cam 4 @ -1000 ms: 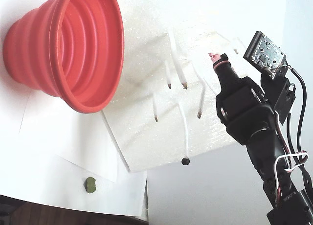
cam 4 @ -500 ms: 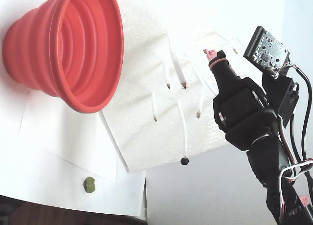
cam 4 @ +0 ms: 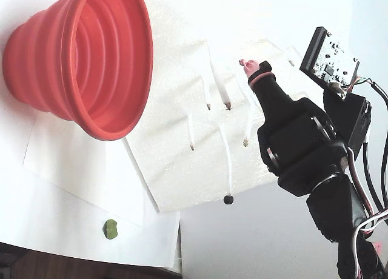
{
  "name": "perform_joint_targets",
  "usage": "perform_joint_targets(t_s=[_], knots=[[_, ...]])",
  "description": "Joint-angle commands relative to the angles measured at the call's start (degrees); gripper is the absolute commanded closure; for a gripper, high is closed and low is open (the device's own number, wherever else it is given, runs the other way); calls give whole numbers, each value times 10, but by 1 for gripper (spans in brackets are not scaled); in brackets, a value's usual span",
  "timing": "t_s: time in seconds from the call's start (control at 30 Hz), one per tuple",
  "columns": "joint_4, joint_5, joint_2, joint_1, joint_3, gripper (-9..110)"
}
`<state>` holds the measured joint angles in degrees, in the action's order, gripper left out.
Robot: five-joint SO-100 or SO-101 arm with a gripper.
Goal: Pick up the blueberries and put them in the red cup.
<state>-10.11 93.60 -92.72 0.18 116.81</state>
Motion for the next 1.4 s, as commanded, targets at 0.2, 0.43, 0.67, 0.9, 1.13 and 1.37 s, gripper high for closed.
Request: perform_joint_targets(t_s=[0.2,0.43,0.67,0.9,1.13,1.37], knots=[[32,-38,-99,-19,6,89],[43,-66,-105,-42,18,89],[47,-89,-109,-65,33,89],[47,-112,-109,-79,43,89],[46,-127,-109,-83,52,87],[46,-133,-112,-74,62,84]])
